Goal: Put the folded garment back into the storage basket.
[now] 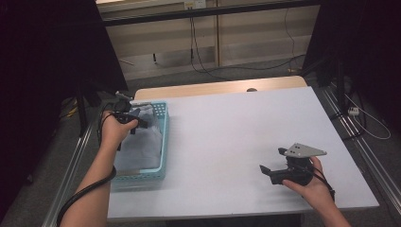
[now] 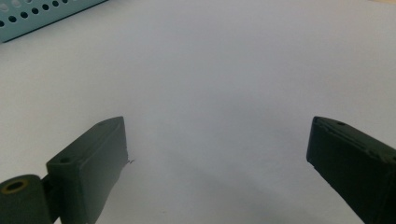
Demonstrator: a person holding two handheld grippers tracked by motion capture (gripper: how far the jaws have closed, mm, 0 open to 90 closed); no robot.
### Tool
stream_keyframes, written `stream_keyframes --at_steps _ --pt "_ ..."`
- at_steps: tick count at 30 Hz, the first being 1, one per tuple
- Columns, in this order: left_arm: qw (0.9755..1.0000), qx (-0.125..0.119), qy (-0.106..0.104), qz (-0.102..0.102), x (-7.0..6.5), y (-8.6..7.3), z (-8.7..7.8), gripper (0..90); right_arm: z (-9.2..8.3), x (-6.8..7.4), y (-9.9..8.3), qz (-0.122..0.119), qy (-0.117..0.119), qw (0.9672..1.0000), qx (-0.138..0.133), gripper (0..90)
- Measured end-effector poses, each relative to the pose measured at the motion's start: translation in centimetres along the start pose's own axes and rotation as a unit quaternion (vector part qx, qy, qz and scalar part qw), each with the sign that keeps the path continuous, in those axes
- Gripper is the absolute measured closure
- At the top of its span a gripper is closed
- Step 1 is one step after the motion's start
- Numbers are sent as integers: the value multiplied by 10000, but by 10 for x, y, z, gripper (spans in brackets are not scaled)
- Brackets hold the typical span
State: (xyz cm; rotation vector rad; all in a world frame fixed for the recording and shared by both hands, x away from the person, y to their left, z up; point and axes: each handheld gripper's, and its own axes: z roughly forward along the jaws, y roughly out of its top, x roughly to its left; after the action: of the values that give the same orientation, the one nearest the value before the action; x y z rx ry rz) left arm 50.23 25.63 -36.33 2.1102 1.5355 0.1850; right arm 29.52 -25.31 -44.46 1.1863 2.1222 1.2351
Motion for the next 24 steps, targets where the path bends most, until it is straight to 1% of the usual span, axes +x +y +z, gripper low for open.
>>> stream_keyframes --at_steps 1,5,9,11,14,16,18,21,22,23,24 --pt "10000 -16 -13 -34 -1 0 0 533 1 0 0 2 3 10000 2 50" --pt "10000 -6 -80 2 -4 -1 -2 493 1 1 1 -15 23 10000 0 51" --pt "9999 -75 -156 0 -8 -2 -6 466 1 1 1 -16 27 10000 7 51" --pt "9997 -64 -214 -22 -10 -2 -7 456 1 0 2 -11 27 10000 1 51" --pt "9996 1 -264 35 -15 -1 -10 444 1 -1 2 -9 18 10000 -11 51" --pt "9995 -9 -296 75 -19 -1 -12 435 1 -1 3 -9 24 10000 -9 50" --pt "9994 20 -311 166 -24 -1 -14 429 2 -1 3 -1 32 10000 -7 50" --pt "9991 36 -354 208 -30 -1 -14 411 2 -2 4 -9 68 10000 -16 50" --pt "9992 34 -352 191 -32 -1 -13 405 2 -2 4 0 79 10000 -21 50" --pt "9990 42 -390 233 -33 -1 -13 403 2 -2 5 -6 80 10000 -36 50" --pt "9989 57 -405 217 -35 -1 -12 398 2 -2 5 -9 86 10000 -38 50"
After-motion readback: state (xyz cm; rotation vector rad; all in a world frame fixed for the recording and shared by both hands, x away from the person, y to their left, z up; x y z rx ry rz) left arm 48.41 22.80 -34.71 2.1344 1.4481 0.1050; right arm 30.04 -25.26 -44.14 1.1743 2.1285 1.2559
